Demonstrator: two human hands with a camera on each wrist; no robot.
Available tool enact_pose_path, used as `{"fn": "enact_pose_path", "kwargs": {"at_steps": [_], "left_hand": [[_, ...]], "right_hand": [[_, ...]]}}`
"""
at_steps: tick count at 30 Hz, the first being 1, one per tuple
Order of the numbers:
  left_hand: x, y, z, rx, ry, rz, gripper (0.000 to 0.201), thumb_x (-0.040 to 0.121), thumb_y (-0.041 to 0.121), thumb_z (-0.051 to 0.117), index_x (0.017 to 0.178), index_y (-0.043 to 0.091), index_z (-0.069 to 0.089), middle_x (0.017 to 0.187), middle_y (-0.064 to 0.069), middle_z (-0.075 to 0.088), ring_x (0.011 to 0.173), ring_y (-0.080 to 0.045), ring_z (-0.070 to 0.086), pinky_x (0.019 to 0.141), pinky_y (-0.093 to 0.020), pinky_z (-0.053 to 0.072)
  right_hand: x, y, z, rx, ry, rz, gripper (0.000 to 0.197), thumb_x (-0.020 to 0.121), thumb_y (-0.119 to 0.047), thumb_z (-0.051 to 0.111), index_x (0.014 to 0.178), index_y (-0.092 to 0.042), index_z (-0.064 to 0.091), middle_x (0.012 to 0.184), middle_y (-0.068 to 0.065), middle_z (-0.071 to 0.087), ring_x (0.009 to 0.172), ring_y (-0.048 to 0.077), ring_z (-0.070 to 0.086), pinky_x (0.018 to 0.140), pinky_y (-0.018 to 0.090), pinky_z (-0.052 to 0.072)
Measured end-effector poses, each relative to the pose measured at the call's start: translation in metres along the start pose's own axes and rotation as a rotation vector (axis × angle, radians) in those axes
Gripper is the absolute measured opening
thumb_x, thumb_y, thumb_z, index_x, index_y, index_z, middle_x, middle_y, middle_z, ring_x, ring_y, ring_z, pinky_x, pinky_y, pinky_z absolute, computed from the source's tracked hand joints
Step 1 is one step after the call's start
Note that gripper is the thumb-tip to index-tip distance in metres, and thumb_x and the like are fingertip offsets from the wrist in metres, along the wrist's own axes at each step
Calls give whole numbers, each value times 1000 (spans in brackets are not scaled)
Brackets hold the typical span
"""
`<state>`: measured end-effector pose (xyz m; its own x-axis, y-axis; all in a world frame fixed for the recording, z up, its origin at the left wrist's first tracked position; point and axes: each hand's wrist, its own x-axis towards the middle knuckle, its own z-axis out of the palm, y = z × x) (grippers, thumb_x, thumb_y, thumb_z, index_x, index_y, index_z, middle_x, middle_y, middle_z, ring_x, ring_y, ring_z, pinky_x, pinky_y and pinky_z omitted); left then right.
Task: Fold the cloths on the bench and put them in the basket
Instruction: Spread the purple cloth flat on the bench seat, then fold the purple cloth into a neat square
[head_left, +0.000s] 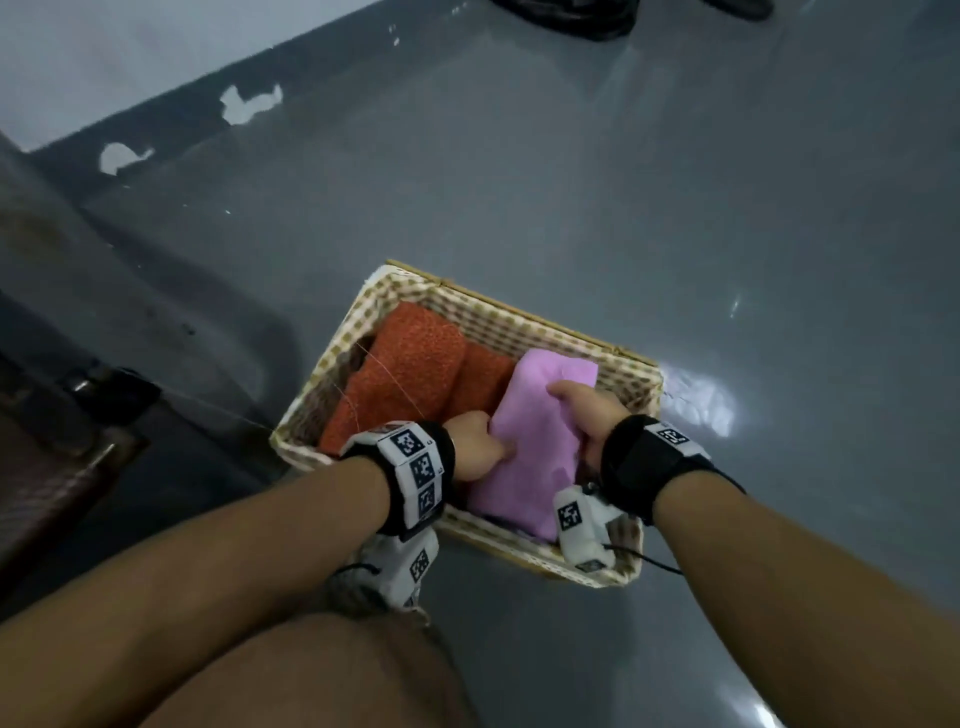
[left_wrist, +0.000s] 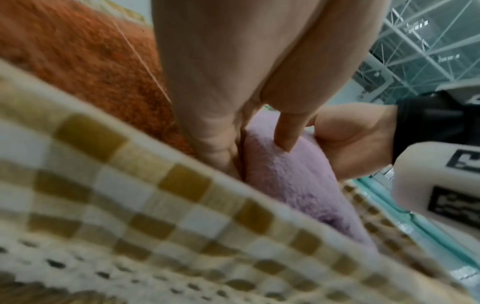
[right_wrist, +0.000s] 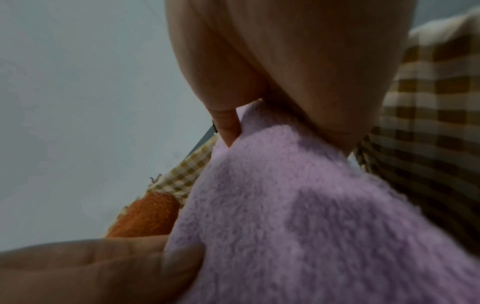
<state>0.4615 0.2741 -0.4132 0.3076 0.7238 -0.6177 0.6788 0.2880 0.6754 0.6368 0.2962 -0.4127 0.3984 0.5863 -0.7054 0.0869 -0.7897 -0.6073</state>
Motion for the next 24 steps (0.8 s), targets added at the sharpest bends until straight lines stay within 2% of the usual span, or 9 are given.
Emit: {"fn": "enact_pose_path", "kwargs": {"at_steps": [2,5,6,9,11,14,18,21,24], "left_hand": [[5,-4,-1,40,15,-14,42,89,38,65,120,10,64,120,-11,67,102,-27,64,84,-31,50],[6,-5,-1,32,13,-24,46,84,42,70,119,13,66,114,-8,69,94,-24,64,76,-28,48],[5,-4,-2,20,13,-28,44,83,41,71,116,13,67,110,-7,70,91,-23,65,73,-27,48],[-3,3,-13,-84,36,-35,29,85,34,71,103,12,70,96,-8,71,82,-23,67,66,-28,52],[-16,9,-32,-194,47,-38,21,90,29,67,98,10,69,94,-9,72,81,-23,68,66,-29,56],[-48,16,-76,-325,88,-21,12,95,25,61,98,14,64,100,-5,69,81,-20,68,70,-29,54],[-112,8,-150,-317,240,70,19,99,22,54,112,10,60,106,-10,69,83,-23,67,72,-28,48],[-176,-19,-196,-285,403,94,7,99,19,55,96,14,60,100,-9,69,82,-23,67,69,-27,45],[-243,-64,-231,-260,587,68,7,96,16,59,91,16,63,95,-9,72,77,-23,69,72,-33,51]], "right_hand": [[8,1,2,-42,-6,3,78,62,-46,75,127,-7,55,105,18,65,86,40,68,68,56,59],[10,-3,2,-114,-23,3,74,62,-45,75,124,-8,56,96,16,64,81,37,67,69,59,59],[7,-7,2,-138,-22,-11,71,65,-44,74,124,-10,56,96,14,64,80,34,66,68,55,60],[-7,-26,-2,-408,32,-203,60,77,-44,70,128,-13,61,113,12,67,87,27,63,69,34,54],[-25,-44,-2,-646,105,-334,55,79,-50,68,116,-10,65,117,15,67,97,31,64,78,35,54],[-62,-77,8,-874,89,-481,46,84,-52,61,103,-10,62,103,14,63,101,36,65,76,31,49],[-129,-128,51,-984,-208,-753,34,93,-38,59,97,-8,73,96,12,70,87,26,63,71,28,47],[-191,-155,106,-1029,-476,-912,23,96,-30,61,108,-12,71,98,4,72,81,20,66,67,22,51],[-252,-168,172,-1159,-614,-1082,28,96,-27,60,113,-8,71,105,9,75,93,25,72,86,31,56]]}}
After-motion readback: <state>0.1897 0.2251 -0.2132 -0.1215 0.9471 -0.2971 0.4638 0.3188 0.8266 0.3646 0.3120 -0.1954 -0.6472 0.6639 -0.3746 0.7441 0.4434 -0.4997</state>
